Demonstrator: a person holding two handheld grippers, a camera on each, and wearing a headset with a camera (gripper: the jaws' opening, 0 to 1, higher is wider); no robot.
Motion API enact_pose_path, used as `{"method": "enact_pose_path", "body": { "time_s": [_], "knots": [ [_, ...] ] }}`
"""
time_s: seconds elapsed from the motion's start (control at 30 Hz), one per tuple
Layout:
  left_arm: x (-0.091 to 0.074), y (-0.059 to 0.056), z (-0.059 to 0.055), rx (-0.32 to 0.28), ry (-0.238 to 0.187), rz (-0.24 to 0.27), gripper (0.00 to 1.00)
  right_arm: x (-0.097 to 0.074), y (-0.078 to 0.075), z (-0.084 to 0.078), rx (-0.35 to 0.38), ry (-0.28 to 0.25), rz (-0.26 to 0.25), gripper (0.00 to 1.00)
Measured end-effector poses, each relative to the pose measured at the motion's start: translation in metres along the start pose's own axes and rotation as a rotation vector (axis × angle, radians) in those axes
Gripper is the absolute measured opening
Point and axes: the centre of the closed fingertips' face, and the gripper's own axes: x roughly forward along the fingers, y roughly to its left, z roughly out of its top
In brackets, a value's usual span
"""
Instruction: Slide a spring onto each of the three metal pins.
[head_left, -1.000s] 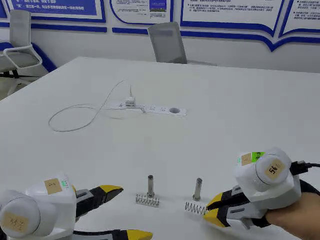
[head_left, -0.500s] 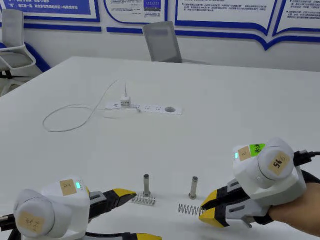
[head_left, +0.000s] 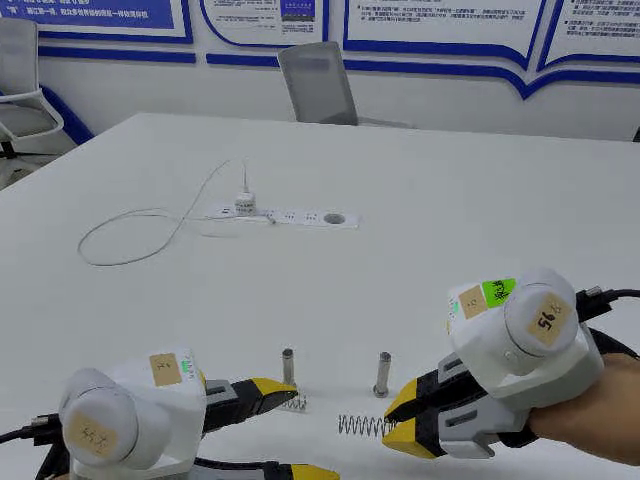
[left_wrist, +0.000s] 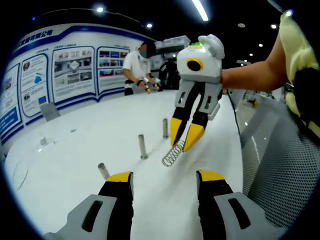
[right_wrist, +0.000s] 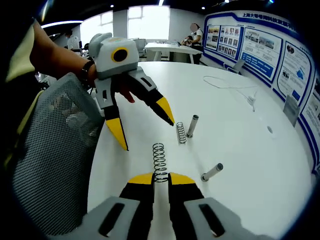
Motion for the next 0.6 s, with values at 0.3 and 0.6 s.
{"method": "enact_pose_path", "body": {
  "time_s": [0.3,0.6],
  "knots": [
    [0.006,-0.008,0.003,0.023,0.003,-0.041,0.46,-0.001,0.009,0.002,-0.05,0.006,0.036,0.12],
    [0.009,-0.018,0.004,0.04,0.01,-0.077,0.38,0.0,0.015,0.003,-0.077,0.013,0.065,0.12]
  ]
}}
